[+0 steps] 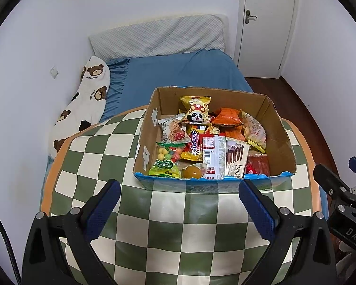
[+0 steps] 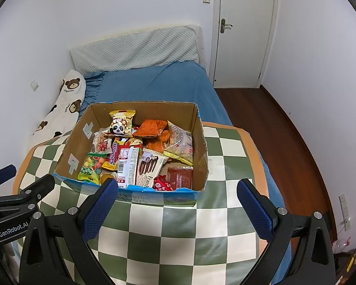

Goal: Organize snacks

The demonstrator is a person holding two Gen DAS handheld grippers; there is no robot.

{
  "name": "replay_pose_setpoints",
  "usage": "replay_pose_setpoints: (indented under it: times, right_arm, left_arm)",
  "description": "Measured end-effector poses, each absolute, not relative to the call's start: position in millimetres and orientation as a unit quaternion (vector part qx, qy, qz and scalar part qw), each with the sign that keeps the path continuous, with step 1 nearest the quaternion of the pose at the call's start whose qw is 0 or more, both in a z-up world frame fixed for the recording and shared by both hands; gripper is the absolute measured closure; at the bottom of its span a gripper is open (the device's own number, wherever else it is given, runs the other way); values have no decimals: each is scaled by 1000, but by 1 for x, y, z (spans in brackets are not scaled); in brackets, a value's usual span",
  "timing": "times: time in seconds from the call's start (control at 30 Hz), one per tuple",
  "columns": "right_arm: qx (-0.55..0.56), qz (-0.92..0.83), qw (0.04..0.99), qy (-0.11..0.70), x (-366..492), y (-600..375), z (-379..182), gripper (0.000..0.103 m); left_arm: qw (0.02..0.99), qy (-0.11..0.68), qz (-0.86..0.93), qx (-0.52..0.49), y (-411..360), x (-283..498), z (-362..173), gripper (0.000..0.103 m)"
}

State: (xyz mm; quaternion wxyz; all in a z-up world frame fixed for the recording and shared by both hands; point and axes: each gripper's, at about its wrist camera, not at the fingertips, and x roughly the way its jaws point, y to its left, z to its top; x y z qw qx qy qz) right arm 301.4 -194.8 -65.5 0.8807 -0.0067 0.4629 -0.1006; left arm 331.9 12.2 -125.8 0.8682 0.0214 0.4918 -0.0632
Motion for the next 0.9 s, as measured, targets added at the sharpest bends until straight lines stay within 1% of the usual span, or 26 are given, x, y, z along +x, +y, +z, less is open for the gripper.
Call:
replay_pose_setpoints:
  times: [0.9]
  right_arm:
    - [-9, -91, 884, 458, 301, -192, -58, 1]
  left_arm:
    - [874, 482, -62, 22, 12, 333, -114, 1]
